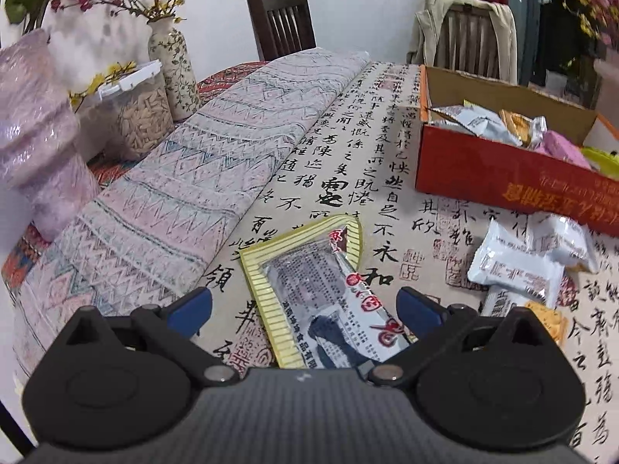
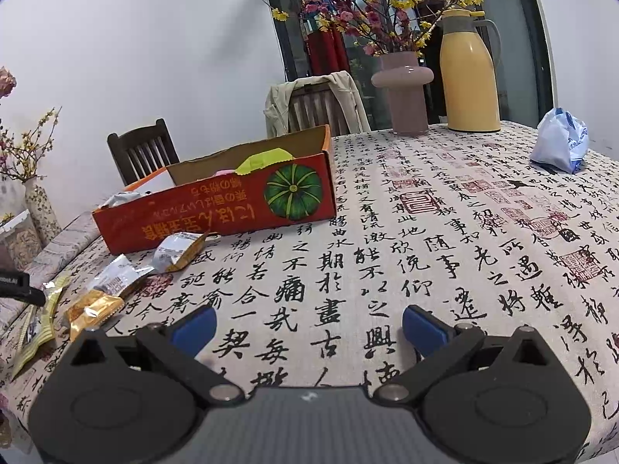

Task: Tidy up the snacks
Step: 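Lower the left gripper onto a yellow-edged wrapped snack and close it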

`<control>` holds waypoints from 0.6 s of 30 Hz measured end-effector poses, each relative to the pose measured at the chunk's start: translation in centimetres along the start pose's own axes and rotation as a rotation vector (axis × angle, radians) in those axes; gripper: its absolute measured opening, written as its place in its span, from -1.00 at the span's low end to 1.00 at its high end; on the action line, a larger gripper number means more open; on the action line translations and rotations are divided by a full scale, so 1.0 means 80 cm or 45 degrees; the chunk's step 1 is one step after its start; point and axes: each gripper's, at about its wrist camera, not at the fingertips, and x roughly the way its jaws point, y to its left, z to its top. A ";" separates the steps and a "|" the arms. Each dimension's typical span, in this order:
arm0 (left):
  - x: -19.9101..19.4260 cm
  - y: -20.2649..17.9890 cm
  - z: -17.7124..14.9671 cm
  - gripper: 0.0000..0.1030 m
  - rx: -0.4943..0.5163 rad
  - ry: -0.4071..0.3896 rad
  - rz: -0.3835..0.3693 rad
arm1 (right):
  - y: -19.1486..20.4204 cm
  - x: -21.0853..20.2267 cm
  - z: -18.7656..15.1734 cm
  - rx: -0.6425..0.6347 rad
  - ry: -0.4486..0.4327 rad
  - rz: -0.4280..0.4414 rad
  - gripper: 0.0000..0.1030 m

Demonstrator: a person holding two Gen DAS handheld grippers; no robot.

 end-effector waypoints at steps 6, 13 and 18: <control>0.015 -0.005 -0.012 1.00 -0.025 0.053 0.001 | 0.002 -0.001 -0.001 -0.006 0.001 -0.004 0.99; 0.026 0.007 -0.028 1.00 -0.152 0.048 -0.029 | 0.002 0.000 -0.001 -0.009 0.002 -0.005 0.99; 0.023 0.005 -0.033 1.00 -0.157 0.016 -0.023 | 0.003 0.000 -0.001 -0.011 0.002 -0.005 1.00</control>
